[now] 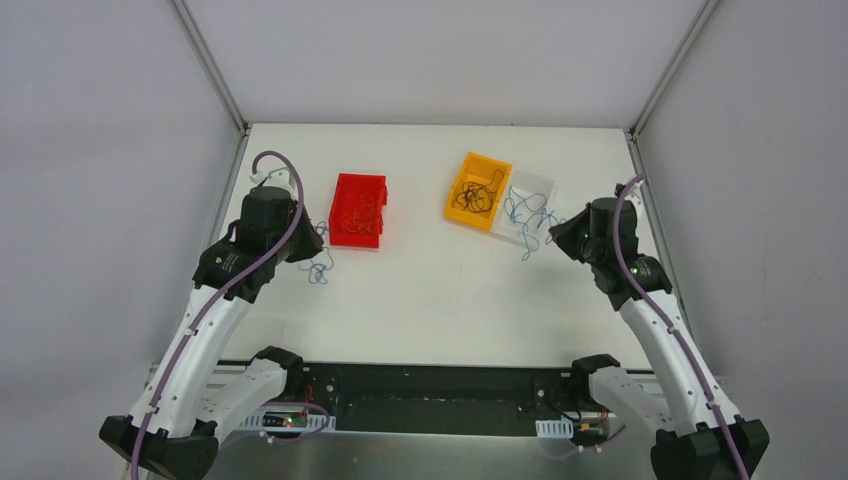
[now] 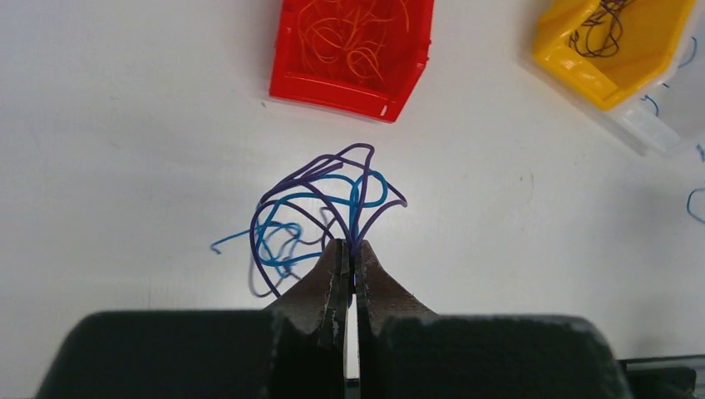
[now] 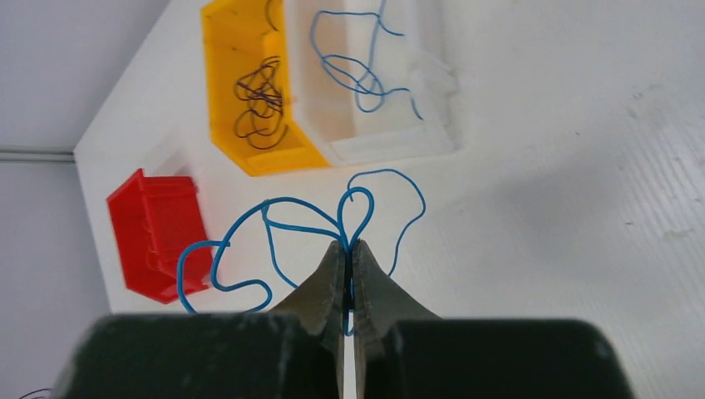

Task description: Untangle the cables

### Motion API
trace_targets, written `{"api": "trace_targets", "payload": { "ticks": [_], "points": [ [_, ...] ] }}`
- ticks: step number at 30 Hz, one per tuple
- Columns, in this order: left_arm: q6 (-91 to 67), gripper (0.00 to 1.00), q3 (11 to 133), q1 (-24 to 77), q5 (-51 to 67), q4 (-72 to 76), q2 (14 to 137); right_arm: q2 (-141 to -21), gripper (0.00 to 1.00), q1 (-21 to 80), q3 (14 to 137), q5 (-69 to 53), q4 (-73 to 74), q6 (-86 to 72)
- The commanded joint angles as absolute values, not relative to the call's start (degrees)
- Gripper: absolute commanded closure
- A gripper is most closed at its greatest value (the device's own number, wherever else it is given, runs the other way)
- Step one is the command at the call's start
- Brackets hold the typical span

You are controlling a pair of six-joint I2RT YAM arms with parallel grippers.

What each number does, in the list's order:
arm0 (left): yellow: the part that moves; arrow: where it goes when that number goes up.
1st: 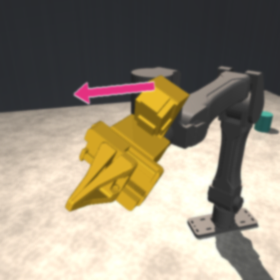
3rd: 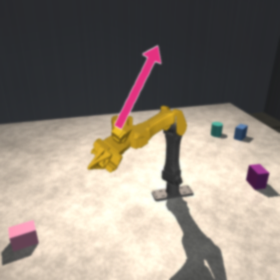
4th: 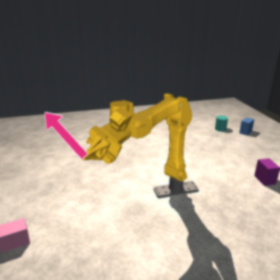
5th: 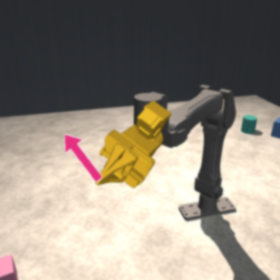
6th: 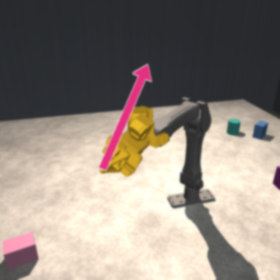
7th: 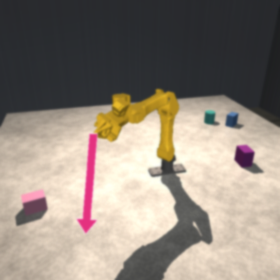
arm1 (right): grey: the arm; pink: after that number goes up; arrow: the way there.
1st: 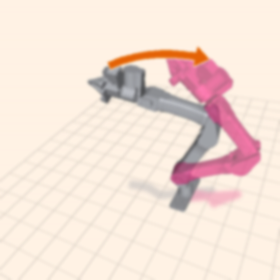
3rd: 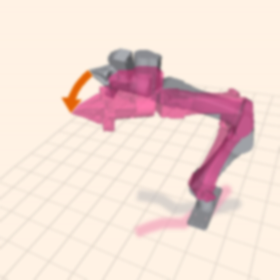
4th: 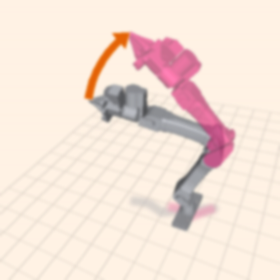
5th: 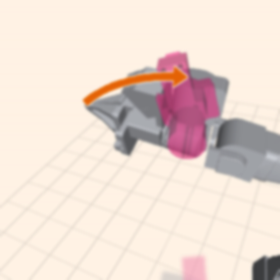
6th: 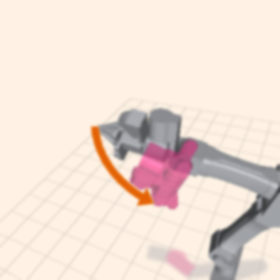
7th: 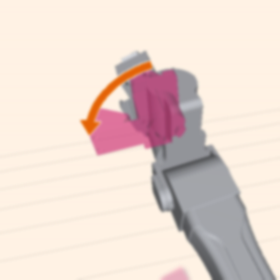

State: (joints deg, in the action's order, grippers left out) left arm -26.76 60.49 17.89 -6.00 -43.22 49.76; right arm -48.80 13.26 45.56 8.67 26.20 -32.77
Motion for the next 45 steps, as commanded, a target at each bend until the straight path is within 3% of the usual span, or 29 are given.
{"api": "trace_targets", "payload": {
  "ticks": [1, 7, 20, 32, 33, 35, 36, 43, 45],
  "points": [
    [-25.5, 1.00, 60.1, 17.4, 2.5, -39.5, 50.4, -54.0, 1.00, 13.1, 53.5, 2.3, 24.8, -30.9],
    [-26.1, 1.00, 60.5, 17.4, 7.7, -38.0, 52.1, -63.5, 1.00, 13.0, 61.8, 4.0, 22.3, -30.3],
    [-26.8, 1.00, 62.2, 17.4, 11.4, -37.4, 54.5, -86.2, 1.00, 13.1, 70.5, 22.9, 20.4, -24.8],
    [-28.2, 1.00, 63.3, 17.4, 20.3, -37.1, 59.3, -107.5, 1.00, 15.2, 84.9, 20.6, 26.4, -24.8],
    [-28.3, 1.00, 63.2, 17.4, 21.6, -37.1, 59.8, -108.2, 0.93, 15.3, 85.8, 20.9, 27.4, -25.0],
    [-28.4, 1.00, 62.9, 17.5, 24.2, -37.0, 60.6, -107.8, 0.53, 15.4, 86.6, 22.2, 29.2, -25.8],
    [-28.5, 1.00, 62.6, 17.5, 25.5, -37.0, 61.0, -106.5, 0.43, 15.5, 85.5, 21.8, 28.3, -25.2],
    [-28.5, 1.00, 61.5, 21.3, 29.7, -35.8, 64.7, -91.3, 0.35, 16.6, 79.4, 18.3, 27.8, -23.9],
    [-28.4, 1.00, 62.0, 25.2, 30.3, -34.6, 66.3, -85.5, 0.29, 17.7, 75.6, 15.6, 26.5, -22.6]
  ]
}}
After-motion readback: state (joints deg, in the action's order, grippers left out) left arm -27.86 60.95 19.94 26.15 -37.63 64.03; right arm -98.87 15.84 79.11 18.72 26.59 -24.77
